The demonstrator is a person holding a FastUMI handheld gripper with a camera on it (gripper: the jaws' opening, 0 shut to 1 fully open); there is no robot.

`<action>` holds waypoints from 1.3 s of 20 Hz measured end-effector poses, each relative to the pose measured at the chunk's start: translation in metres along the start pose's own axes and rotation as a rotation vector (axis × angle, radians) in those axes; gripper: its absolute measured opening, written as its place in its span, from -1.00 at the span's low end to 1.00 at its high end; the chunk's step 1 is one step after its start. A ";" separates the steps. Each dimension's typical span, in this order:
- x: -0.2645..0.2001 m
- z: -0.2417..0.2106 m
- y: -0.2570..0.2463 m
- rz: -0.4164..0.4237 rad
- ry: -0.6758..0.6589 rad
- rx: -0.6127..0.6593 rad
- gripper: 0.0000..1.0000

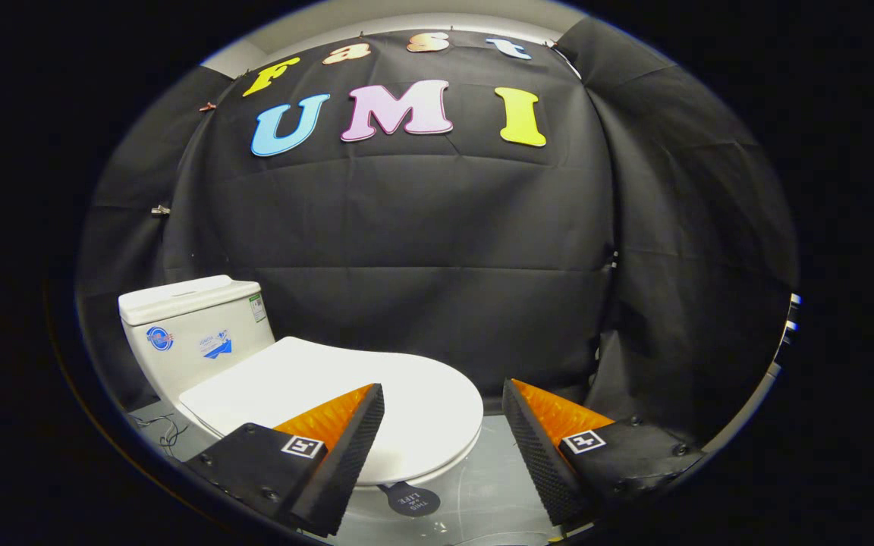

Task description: Open the toilet lid.

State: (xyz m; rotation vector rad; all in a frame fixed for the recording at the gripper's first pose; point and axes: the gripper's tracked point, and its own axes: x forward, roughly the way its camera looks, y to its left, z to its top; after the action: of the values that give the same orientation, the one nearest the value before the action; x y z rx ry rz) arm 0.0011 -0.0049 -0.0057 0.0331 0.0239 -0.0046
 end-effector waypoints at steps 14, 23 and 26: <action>0.005 -0.040 -0.021 -0.045 0.166 0.222 0.96; 0.004 -0.080 -0.032 -0.061 0.331 0.500 0.97; -0.001 -0.102 -0.029 -0.061 0.413 0.687 0.97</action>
State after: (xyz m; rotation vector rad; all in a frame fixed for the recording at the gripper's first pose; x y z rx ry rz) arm -0.0024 -0.0304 -0.1082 0.7201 0.4364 -0.0671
